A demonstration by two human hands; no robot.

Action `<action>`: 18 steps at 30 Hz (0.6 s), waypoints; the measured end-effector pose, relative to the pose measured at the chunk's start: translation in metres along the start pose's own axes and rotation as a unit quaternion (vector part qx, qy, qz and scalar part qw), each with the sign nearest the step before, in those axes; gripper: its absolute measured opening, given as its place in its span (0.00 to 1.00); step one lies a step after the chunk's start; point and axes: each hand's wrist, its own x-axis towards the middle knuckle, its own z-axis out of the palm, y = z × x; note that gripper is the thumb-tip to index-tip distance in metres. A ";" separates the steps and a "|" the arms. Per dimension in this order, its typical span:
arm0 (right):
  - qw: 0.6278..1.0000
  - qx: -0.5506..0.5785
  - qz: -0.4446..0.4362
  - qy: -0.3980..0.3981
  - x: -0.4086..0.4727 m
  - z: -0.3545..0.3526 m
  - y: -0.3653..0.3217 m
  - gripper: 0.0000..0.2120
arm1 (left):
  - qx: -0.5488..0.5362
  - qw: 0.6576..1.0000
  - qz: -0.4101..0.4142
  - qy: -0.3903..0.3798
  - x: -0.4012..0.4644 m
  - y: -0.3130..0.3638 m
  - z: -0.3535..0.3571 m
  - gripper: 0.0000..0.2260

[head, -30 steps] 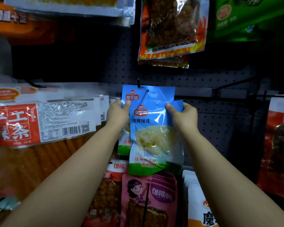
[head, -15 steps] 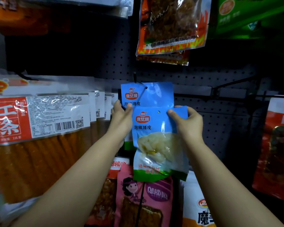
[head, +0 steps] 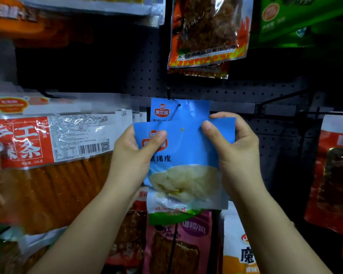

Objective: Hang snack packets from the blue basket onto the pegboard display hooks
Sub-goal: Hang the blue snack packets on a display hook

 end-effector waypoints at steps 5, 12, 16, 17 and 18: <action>0.998 -0.022 -0.061 -0.014 -0.004 0.012 -0.018 0.08 | -0.001 0.995 0.100 0.010 -0.007 0.026 -0.006 0.06; 0.995 0.001 -0.099 -0.003 0.005 0.025 -0.041 0.07 | 0.012 0.981 0.192 0.010 -0.001 0.055 -0.006 0.07; 0.999 0.018 -0.048 -0.005 0.014 0.028 -0.045 0.07 | 0.028 0.982 0.186 0.012 0.009 0.066 -0.004 0.06; 0.999 0.021 -0.034 -0.004 0.016 0.028 -0.044 0.07 | 0.032 0.983 0.183 0.012 0.011 0.067 -0.004 0.06; 0.999 0.022 -0.024 -0.003 0.018 0.028 -0.044 0.08 | 0.035 0.984 0.177 0.014 0.012 0.068 -0.005 0.06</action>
